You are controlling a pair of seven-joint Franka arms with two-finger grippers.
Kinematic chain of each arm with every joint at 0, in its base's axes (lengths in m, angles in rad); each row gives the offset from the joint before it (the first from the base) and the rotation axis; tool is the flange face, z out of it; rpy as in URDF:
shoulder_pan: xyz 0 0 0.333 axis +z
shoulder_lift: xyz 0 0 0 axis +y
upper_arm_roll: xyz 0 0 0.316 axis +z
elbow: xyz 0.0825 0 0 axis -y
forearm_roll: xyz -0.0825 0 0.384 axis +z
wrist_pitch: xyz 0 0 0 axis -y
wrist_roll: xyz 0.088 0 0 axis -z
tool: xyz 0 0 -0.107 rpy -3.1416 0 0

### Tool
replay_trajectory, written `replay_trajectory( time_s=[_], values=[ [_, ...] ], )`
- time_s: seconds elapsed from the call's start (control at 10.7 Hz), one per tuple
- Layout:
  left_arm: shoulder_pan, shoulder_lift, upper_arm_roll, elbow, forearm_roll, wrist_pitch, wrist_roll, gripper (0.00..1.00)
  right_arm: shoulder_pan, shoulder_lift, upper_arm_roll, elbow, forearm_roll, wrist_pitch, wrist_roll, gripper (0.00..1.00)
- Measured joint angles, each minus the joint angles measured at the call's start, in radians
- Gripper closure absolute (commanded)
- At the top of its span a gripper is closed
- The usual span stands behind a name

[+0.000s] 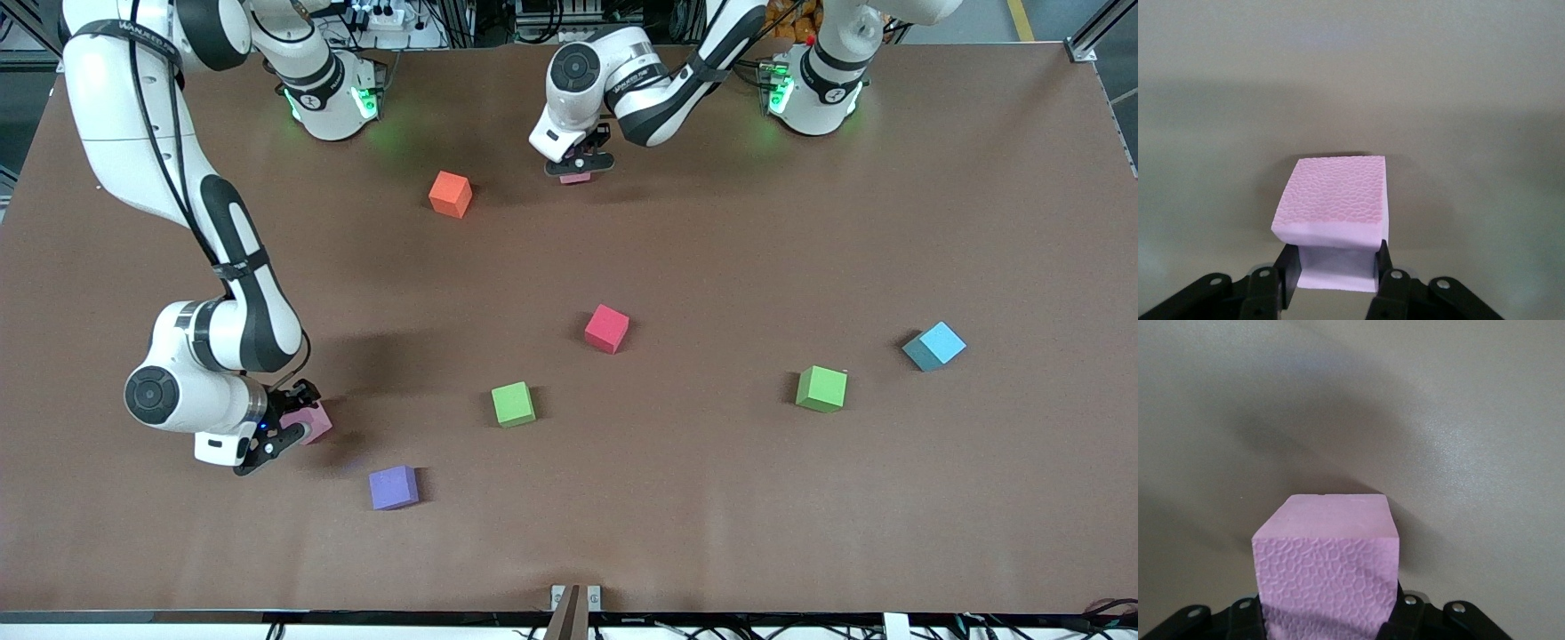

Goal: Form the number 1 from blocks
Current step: 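Set the pink cube down with the left gripper while the right gripper lifts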

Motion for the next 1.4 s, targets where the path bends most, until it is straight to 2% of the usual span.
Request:
replay_trajectory(
  time_s=[0.37,0.84,0.94,1.03,1.4],
  values=[
    [0.000,0.002,-0.002,-0.001,0.001,-0.012,0.006,1.00,0.005,0.000,0.002,0.001,0.006,-0.003,0.006,1.00],
    [-0.014,0.012,-0.035,0.000,0.001,-0.013,-0.027,1.00,0.036,0.000,0.004,0.009,0.012,-0.046,0.137,0.99],
    [-0.022,0.013,-0.036,0.000,0.001,-0.013,-0.028,0.80,0.037,0.000,0.004,0.010,0.012,-0.048,0.152,0.99],
    [-0.026,0.014,-0.036,0.000,0.001,-0.013,-0.028,0.01,0.037,0.000,0.004,0.010,0.013,-0.051,0.167,0.99],
    [-0.024,0.019,-0.033,0.002,0.001,-0.013,-0.027,0.00,0.045,0.000,0.005,0.013,0.014,-0.065,0.235,0.99]
  ],
)
